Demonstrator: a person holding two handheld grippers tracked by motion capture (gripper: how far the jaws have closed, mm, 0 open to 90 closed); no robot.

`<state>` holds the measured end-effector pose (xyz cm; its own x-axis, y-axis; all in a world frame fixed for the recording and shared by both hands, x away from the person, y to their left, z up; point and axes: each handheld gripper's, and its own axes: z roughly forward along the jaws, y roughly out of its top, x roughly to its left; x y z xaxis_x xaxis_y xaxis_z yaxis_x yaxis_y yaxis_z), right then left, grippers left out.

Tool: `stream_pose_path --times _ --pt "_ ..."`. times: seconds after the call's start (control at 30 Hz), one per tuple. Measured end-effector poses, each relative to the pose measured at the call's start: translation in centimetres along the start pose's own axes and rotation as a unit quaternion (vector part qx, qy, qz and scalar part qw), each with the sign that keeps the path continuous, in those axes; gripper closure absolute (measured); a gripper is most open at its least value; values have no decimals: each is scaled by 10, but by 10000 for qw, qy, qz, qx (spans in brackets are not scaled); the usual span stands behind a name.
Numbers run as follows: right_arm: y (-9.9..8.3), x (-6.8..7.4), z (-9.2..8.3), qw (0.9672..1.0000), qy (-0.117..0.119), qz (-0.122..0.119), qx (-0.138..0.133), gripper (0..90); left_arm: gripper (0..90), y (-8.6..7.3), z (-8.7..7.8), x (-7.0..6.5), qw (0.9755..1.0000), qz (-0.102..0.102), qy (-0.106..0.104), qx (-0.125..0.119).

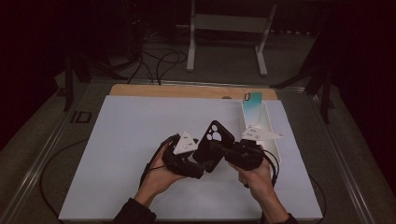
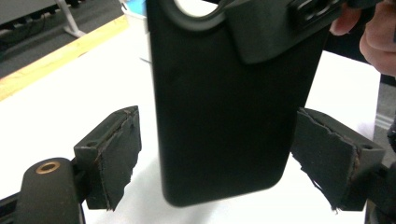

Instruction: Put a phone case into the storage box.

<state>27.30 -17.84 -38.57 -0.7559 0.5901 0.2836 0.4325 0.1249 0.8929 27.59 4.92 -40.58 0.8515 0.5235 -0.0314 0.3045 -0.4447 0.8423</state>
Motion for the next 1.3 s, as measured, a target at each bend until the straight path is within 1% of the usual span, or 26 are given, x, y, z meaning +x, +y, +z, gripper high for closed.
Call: stream_pose_path --times 0.03,0.1,0.17,0.33,0.37,0.4,0.43,0.5,0.53,0.57,0.6,0.63,0.67,0.7,0.8,0.83,0.87,0.9,0.93,0.97,1.03,1.07,1.13,1.27,1.3 --pt "0 0 -1 10000 4 -20 -8 858 164 -1 -1 1 10000 -33 -21 -8" --pt "0 -1 -3 10000 26 -43 -34 858 156 -4 -3 6 9998 -159 -152 -41" --pt "0 -1 -5 9999 60 -60 -60 858 154 -6 -5 9 9995 -225 -235 -64" --pt "2 -1 -10 9995 257 -115 -161 858 156 -10 -7 13 9987 -297 -400 -107" --pt "3 -1 -10 9993 313 -136 -166 857 159 -10 -7 13 9983 -306 -484 -122" --pt "3 1 -10 9986 449 -227 -152 857 164 -10 -7 13 9981 -289 -534 -130" --pt "4 2 -10 9983 503 -274 -139 857 169 -10 -7 13 9979 -273 -566 -132" --pt "4 6 -9 9971 616 -440 -110 857 182 -11 -6 12 9968 -215 -764 -98" --pt "4 8 -8 9965 678 -480 -112 857 193 -11 -5 11 9965 -179 -818 -81" --pt "4 9 -8 9961 710 -504 -107 857 207 -11 -4 10 9960 -140 -881 -59" --pt "5 10 -7 9954 759 -578 -98 857 216 -11 -4 9 9952 -116 -965 -57" --pt "5 10 -7 9954 759 -578 -98 857 243 -11 -4 9 9952 -116 -965 -57" --pt "5 12 -7 9950 771 -633 -82 857 243 -11 -4 9 9945 -89 -1037 -68" --pt "5 12 -6 9945 794 -679 -56 857 318 -11 -4 9 9935 -74 -1131 -77" --pt "5 11 -6 9944 789 -700 -57 857 374 -12 -6 9 9936 -49 -1129 -85" --pt "5 9 -8 9945 804 -663 -60 857 396 -13 -7 11 9929 -82 -1177 -126" --pt "5 9 -8 9945 804 -663 -60 857 412 -13 -7 11 9929 -82 -1177 -126" --pt "4 7 -8 9942 844 -661 -55 857 436 -14 -7 11 9922 -59 -1238 -126" --pt "4 7 -8 9942 844 -661 -55 857 460 -14 -7 11 9922 -59 -1238 -126" --pt "4 6 -8 9941 874 -640 -64 857 460 -15 -8 11 9923 -31 -1236 -115" --pt "4 3 -9 9938 889 -665 -22 855 518 -16 -9 12 9921 -2 -1247 -122" --pt "4 3 -9 9936 915 -655 -4 854 531 -17 -9 12 9920 -4 -1257 -119" --pt "4 1 -8 9928 970 -703 16 841 554 -18 -8 12 9921 -7 -1245 -116" --pt "5 -2 -7 9925 936 -773 119 790 612 -20 -7 12 9928 -9 -1194 -115" --pt "5 -2 -7 9925 936 -773 119 790 625 -20 -7 12 9928 -9 -1194 -115"
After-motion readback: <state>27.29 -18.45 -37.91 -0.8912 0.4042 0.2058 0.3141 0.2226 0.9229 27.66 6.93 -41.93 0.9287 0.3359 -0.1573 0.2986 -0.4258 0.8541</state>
